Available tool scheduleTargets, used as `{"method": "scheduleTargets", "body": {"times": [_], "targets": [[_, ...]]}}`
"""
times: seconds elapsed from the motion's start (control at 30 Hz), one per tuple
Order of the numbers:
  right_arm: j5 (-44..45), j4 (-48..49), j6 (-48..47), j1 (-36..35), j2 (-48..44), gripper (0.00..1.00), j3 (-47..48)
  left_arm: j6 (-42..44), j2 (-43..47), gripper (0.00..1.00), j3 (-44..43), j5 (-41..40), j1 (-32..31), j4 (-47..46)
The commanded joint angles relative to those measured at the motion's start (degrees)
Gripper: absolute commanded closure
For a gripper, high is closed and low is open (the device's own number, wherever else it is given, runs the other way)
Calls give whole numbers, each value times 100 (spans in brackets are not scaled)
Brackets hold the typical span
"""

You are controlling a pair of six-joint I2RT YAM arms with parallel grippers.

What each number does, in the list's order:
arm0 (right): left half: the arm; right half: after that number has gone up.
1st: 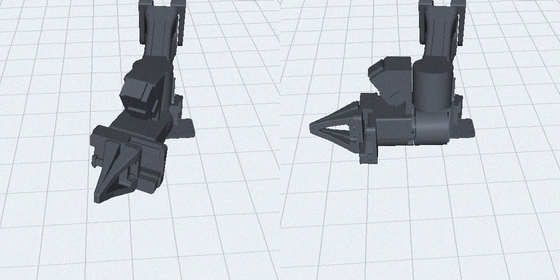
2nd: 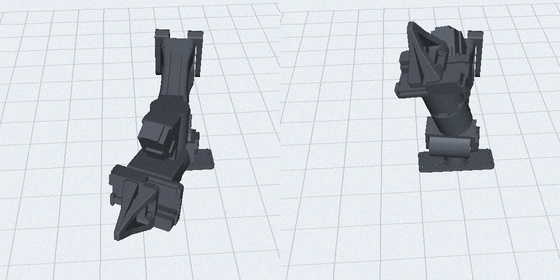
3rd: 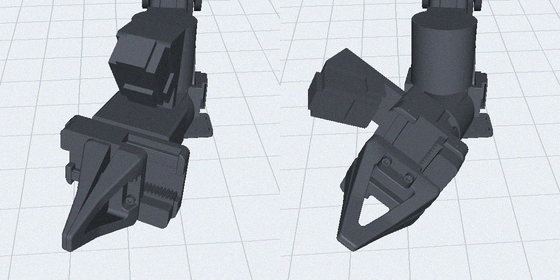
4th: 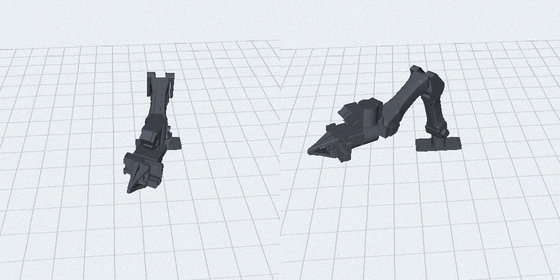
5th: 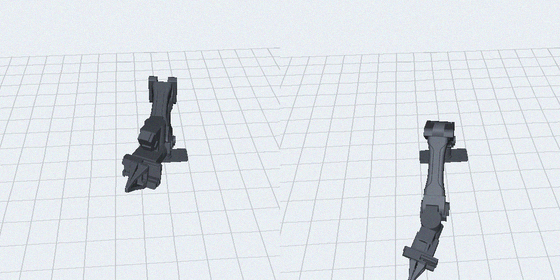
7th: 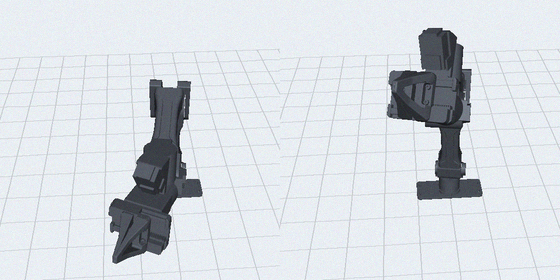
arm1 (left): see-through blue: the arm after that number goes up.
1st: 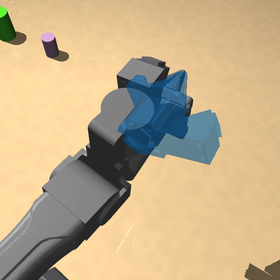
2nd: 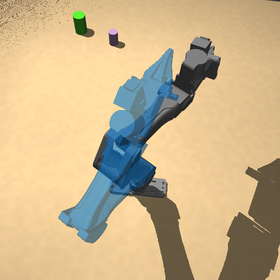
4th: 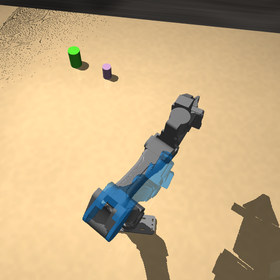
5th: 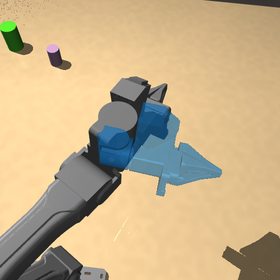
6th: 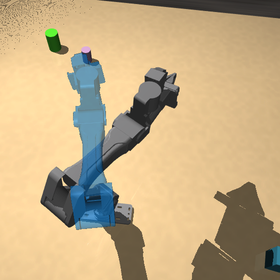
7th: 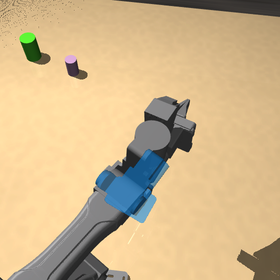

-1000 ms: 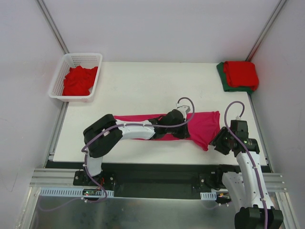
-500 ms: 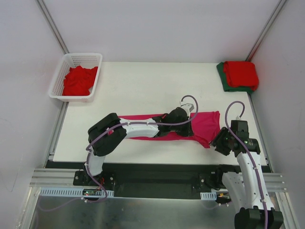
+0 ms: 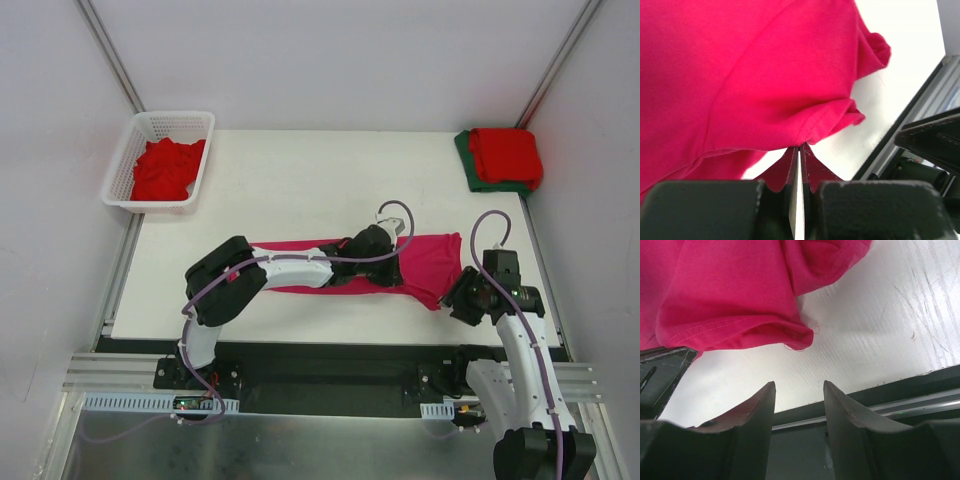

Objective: Fold and stack the t-shirts
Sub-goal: Fold the other side of the tshirt into a rectangle

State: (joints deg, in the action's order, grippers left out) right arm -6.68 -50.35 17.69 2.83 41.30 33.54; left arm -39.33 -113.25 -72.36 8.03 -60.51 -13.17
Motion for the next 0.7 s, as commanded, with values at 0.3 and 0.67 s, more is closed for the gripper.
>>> {"method": "scheduleTargets", "body": {"times": [0.3, 0.67], "targets": [[-97, 113, -47, 42, 150, 53, 74, -39, 365, 100, 547, -74, 531, -177], [-299, 297, 6, 7, 221, 53, -75, -83, 190, 100, 415, 23, 576, -204]]}}
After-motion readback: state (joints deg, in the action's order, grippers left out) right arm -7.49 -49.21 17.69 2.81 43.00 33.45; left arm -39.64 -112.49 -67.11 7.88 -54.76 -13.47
